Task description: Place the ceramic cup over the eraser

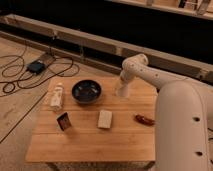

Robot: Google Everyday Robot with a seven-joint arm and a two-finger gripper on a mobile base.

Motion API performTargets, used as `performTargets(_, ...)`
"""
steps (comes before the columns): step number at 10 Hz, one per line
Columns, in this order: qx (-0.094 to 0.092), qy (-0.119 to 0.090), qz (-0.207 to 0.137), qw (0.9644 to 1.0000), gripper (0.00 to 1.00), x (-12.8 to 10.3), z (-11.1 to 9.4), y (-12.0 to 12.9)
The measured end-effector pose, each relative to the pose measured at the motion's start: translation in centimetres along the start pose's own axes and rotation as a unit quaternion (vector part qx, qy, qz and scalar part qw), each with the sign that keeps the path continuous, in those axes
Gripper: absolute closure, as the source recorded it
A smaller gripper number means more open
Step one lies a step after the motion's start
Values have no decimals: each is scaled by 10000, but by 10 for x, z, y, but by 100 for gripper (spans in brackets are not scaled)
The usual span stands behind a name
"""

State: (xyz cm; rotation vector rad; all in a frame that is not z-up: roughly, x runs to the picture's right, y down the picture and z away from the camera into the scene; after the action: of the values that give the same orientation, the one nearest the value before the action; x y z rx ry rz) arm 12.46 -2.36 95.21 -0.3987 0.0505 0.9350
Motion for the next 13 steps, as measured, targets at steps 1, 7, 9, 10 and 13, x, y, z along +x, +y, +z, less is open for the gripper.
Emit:
performTargets(1, -12, 38, 4, 10000, 56, 0, 0, -1)
performTargets(7, 143, 333, -186, 9992, 100, -1, -33, 3)
performTargets(9, 74, 269, -334, 9991, 100, -7, -51, 22)
performTargets(10, -4, 191, -420, 9989, 100, -9, -61, 36)
performTargets(13, -348, -151, -650, 9972, 100, -10, -96, 85)
